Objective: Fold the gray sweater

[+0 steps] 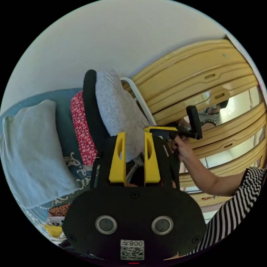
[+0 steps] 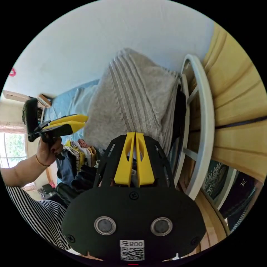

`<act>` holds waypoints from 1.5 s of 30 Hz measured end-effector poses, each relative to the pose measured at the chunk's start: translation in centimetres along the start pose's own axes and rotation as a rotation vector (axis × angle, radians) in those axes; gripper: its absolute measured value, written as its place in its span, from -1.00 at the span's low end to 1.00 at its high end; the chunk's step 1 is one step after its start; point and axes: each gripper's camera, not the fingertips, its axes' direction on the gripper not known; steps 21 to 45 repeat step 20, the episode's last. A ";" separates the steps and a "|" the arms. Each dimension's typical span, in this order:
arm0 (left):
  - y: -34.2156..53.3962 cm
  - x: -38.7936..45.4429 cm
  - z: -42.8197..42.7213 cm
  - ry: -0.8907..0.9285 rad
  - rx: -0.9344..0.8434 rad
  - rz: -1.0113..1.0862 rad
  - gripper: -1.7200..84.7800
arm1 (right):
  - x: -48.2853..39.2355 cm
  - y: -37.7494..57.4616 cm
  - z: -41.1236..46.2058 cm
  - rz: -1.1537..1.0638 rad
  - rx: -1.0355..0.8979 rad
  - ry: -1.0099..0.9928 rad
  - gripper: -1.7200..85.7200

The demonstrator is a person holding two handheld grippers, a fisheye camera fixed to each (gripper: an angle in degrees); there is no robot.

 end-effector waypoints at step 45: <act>4.0 -12.9 -13.9 -0.487 0.020 -0.317 -0.69 | -8.5 -6.5 8.5 -0.121 0.216 -0.114 -0.89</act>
